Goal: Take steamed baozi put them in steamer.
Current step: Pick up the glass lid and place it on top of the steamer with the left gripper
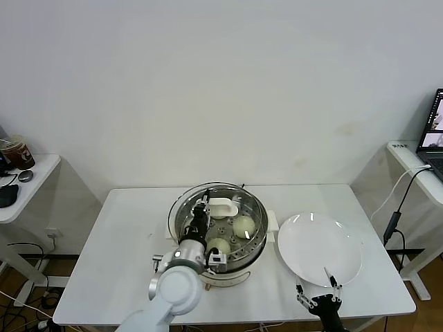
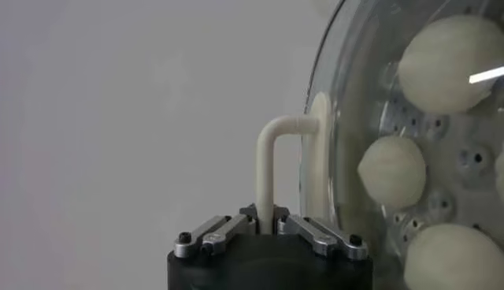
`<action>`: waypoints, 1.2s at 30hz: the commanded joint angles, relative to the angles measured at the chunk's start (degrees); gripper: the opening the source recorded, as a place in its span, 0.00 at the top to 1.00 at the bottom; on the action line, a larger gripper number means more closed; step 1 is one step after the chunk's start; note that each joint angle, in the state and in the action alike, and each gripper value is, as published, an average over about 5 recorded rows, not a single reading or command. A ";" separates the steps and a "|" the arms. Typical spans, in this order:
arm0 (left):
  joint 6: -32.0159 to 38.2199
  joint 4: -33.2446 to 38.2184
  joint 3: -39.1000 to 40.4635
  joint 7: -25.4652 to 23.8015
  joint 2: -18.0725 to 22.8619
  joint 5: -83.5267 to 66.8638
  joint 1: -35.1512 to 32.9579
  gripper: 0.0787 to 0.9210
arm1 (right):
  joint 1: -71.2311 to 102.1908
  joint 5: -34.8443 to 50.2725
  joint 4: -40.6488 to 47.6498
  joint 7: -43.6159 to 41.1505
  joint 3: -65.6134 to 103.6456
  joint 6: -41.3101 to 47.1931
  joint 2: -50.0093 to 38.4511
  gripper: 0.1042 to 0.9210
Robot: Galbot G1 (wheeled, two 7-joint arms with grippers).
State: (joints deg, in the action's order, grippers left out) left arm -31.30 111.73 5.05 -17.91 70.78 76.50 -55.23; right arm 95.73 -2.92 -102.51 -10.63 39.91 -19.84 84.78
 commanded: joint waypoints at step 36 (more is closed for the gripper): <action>3.49 0.38 -1.52 9.44 3.45 -9.03 -6.24 0.75 | 0.62 0.11 -0.42 -0.18 -0.50 0.20 -0.30 0.12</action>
State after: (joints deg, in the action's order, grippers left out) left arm -29.26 107.83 4.61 -13.20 75.10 77.97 -58.15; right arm 96.30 -2.78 -102.74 -10.76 39.46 -19.77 84.50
